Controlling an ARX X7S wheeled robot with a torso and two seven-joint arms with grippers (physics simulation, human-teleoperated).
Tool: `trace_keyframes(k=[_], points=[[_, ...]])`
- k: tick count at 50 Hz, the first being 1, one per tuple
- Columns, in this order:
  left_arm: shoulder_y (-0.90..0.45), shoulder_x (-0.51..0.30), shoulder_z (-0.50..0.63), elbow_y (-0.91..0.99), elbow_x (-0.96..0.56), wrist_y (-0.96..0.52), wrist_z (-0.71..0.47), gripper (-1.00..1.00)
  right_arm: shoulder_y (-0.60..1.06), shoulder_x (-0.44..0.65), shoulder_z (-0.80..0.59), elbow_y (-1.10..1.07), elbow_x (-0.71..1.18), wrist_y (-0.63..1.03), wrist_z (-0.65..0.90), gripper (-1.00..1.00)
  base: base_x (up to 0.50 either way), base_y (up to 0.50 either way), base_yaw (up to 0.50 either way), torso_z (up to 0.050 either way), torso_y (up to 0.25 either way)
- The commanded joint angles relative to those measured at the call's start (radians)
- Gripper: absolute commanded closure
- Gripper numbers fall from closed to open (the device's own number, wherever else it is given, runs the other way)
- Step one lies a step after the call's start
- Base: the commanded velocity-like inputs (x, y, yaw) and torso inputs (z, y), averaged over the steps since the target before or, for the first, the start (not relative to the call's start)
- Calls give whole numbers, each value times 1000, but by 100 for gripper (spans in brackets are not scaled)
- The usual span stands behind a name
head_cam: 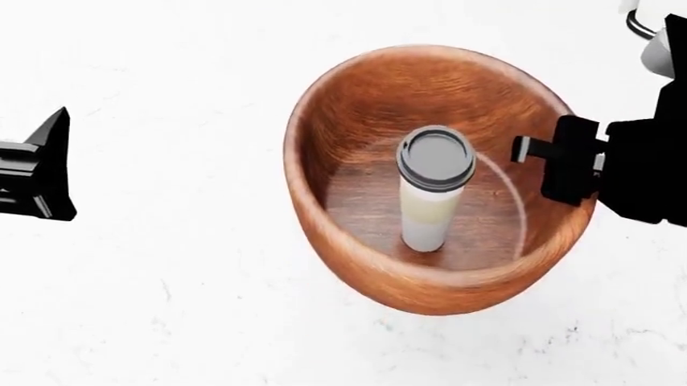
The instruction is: Place the cup inside the bowl on the dining table and move the bowl to any counter.
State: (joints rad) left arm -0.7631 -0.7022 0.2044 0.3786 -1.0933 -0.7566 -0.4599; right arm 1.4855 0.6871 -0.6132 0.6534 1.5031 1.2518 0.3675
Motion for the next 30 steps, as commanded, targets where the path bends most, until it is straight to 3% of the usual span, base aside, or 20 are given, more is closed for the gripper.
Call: trace_keyframes(k=[1,11,19,30], points=[[4,-14,-5,-2,-5,0,8,-100,9,6,22,-13,23,-11,-17,100,0,109,0,0,0],[-2,-7,0,4,-6,-3,-7,-100,0,11,25,-24,47,9,1,100,3,299,0,0,0],[-1,-12,-4,5,-10,0,-3,-100,90,-38,-9,61,15,36,-20,100,-45,347,0,0,0],[-6,-7,-2,5,-11,0,-11,-100,100,-40,-23,66,4,36,-49,100,-127,506,0,0,0]])
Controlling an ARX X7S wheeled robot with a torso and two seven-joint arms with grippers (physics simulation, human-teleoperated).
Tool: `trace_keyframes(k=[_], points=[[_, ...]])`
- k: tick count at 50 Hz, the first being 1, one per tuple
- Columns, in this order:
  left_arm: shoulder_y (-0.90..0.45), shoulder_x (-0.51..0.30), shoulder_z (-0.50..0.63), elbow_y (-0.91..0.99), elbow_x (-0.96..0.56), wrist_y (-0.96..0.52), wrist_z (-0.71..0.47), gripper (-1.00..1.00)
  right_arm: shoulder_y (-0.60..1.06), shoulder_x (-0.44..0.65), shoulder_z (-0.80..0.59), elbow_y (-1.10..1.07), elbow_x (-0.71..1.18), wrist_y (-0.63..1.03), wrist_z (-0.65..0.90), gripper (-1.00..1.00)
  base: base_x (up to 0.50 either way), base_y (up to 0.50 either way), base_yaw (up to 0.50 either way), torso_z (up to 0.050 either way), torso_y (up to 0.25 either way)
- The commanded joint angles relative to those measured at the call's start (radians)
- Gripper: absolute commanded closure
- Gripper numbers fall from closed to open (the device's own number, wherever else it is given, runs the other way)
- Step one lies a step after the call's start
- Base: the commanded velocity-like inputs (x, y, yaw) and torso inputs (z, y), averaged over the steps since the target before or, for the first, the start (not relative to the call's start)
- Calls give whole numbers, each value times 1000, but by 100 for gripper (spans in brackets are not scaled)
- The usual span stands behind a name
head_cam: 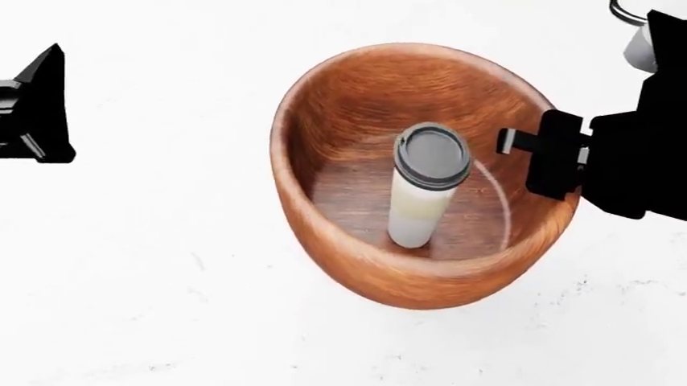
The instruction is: Place the cup inside the bowl on the dining table and move the bowl to any counter.
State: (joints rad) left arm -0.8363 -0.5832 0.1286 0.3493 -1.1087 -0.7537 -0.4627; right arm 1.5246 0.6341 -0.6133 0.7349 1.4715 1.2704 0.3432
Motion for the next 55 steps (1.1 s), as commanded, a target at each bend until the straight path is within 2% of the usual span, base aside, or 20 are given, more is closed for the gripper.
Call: trace_keyframes(k=[1,9,35,38,55], points=[[67,-127,73,35,3,-3,-8,-100,58,14,-21,-19,38,16,-24,100,-130,507,0,0,0],[72,-127,74,37,4,-1,-10,-100,50,19,-18,-22,47,16,-19,100,-261,513,0,0,0],[76,-142,63,41,-8,3,-6,-100,62,15,-30,-5,58,37,-27,100,-472,382,0,0,0],[67,-142,63,40,-12,0,-9,-100,-56,65,13,-121,118,13,25,100,-481,297,0,0,0],[56,-140,67,36,-13,-1,-10,-100,-87,97,47,-169,193,27,96,100,-490,202,0,0,0]])
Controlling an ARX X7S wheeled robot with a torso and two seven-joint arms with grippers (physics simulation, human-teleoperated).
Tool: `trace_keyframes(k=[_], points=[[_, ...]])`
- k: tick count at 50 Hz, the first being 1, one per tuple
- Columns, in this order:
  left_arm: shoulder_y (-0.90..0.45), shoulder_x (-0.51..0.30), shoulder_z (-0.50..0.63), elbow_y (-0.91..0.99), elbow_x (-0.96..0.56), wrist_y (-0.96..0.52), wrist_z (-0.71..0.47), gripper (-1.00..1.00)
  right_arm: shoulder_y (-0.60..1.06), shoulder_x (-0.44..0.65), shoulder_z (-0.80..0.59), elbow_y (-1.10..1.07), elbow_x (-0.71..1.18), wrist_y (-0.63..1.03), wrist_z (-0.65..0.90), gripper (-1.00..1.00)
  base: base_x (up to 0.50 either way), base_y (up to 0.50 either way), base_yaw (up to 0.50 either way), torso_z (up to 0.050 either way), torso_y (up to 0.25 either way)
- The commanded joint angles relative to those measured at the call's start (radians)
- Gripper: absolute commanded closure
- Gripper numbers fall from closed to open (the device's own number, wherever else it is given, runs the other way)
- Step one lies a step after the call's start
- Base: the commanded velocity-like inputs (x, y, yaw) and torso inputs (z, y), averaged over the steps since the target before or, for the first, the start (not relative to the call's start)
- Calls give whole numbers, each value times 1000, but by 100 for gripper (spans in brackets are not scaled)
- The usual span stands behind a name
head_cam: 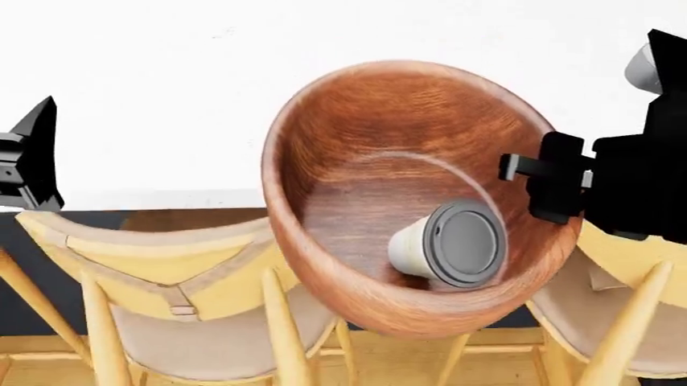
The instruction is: Place the cup inside the bowl on the dining table and move the bowl to any counter.
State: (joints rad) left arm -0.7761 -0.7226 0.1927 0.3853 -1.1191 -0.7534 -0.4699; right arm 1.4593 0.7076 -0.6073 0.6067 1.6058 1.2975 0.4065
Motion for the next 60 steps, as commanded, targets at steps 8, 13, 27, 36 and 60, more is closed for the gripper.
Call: trace_keyframes(k=[8,13,27,36,60], points=[[2,3,5,-1,2,5,-3,-100,-34,27,44,-50,69,-6,31,100,-494,127,0,0,0],[9,3,4,2,2,8,-7,-100,-46,27,39,-66,55,-19,7,100,-487,263,0,0,0],[8,7,8,-3,5,14,-3,-100,-60,34,35,-92,49,-33,-10,100,-267,497,0,0,0],[13,11,11,-3,10,19,-5,-100,-54,28,28,-87,48,-30,-13,100,-82,505,0,0,0],[33,-12,-4,-1,2,30,8,-100,-55,33,20,-99,29,-53,-34,100,11,500,0,1,0]])
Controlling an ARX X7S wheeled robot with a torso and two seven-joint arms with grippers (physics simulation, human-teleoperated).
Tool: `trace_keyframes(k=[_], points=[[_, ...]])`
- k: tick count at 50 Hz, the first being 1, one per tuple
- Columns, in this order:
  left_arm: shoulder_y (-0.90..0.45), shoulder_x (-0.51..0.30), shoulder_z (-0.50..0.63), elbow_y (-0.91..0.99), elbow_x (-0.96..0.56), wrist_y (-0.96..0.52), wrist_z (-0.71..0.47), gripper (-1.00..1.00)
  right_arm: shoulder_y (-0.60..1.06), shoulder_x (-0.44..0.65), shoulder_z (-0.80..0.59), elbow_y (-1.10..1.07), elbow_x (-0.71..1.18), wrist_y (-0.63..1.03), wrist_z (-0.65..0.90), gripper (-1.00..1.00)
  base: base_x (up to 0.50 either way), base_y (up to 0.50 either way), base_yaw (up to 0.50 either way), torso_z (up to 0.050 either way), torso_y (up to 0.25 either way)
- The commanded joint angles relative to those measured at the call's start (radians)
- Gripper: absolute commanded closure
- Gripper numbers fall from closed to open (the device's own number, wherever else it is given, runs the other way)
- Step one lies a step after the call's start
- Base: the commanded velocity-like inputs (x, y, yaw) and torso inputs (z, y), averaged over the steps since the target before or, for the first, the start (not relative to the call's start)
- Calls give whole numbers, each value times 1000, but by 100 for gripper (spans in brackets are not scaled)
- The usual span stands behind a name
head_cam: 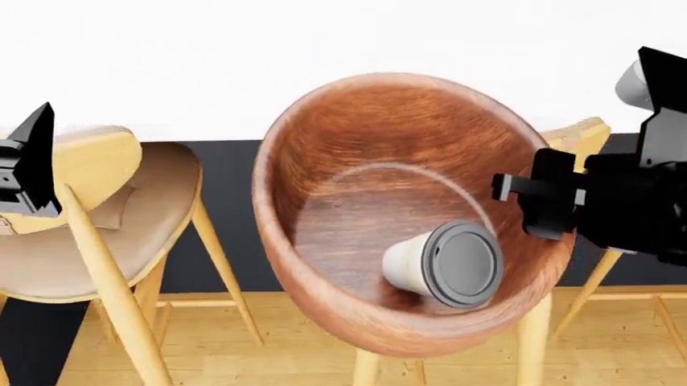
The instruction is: Place the cup inside the bowl on the dining table and move the bowl to any counter.
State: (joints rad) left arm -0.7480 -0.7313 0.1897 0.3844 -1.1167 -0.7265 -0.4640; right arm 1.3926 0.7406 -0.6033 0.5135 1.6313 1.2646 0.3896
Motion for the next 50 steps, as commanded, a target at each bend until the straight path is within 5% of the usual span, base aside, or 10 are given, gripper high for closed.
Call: trace_keyframes(k=[1,50], points=[[6,-3,-1,0,0,4,2,-100,12,0,13,-6,2,-17,-19,100,26,499,0,0,0],[-11,1,7,-7,-2,7,2,-100,28,0,-3,-35,-15,-37,-51,100,-16,502,0,0,0]])
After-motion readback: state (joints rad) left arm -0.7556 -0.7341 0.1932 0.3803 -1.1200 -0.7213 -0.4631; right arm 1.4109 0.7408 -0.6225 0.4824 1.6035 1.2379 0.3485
